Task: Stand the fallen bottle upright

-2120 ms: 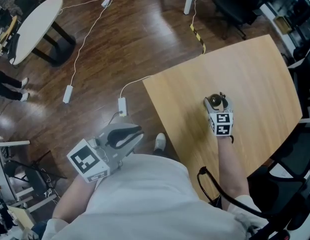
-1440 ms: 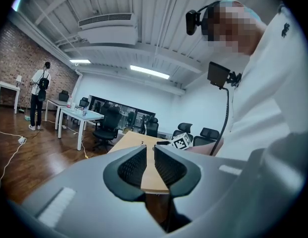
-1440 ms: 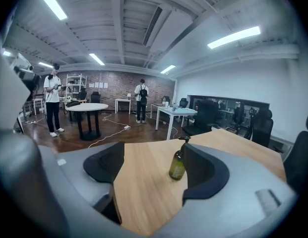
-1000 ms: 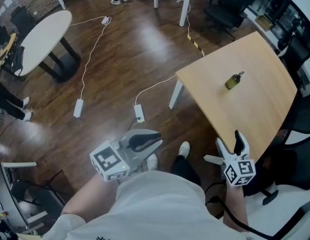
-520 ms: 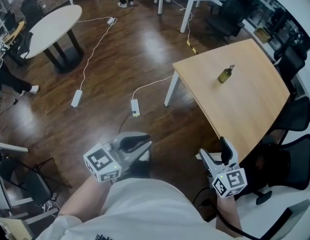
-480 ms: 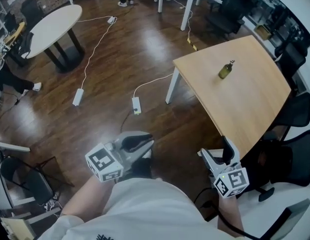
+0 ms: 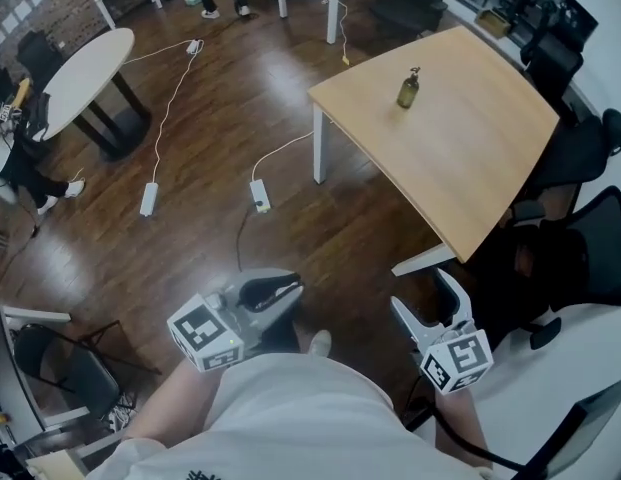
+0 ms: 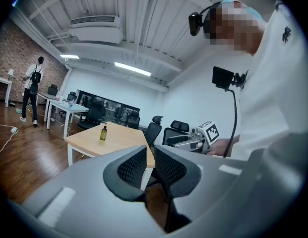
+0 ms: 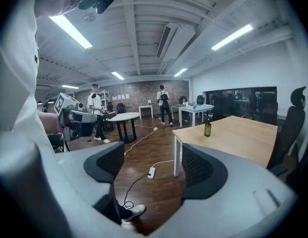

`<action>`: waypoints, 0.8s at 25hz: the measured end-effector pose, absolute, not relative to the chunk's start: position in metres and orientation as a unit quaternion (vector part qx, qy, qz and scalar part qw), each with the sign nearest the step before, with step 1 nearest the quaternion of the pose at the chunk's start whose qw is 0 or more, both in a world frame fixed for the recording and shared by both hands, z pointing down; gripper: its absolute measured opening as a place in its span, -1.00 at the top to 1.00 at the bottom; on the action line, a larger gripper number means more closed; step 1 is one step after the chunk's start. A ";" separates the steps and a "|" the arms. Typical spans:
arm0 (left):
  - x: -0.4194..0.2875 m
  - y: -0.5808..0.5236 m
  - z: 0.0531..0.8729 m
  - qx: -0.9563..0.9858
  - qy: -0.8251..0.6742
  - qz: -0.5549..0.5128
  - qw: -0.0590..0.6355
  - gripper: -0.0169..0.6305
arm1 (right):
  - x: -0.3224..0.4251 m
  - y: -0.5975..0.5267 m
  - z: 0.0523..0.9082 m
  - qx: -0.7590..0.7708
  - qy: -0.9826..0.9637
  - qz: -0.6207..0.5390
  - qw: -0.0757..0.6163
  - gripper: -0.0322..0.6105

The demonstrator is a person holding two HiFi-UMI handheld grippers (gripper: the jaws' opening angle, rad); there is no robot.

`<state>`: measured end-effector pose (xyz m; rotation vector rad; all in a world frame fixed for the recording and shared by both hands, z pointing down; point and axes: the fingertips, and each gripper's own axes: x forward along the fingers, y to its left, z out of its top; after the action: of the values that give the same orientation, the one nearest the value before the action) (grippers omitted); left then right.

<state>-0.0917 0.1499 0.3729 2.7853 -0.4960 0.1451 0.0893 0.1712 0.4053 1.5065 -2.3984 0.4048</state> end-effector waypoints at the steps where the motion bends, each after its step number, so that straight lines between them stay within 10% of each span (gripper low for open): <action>1: -0.088 0.154 0.371 0.973 -0.166 0.054 0.152 0.81 | 0.089 0.175 0.404 0.523 -0.829 0.141 0.136 -0.25; 20: -0.077 0.164 0.358 0.981 -0.136 0.057 0.124 0.81 | 0.085 0.191 0.385 0.537 -0.827 0.120 0.113 -0.25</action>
<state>-0.0772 0.1642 0.3584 2.8598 -0.3967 0.1670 0.0854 0.1915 0.3852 1.5764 -2.4259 0.3530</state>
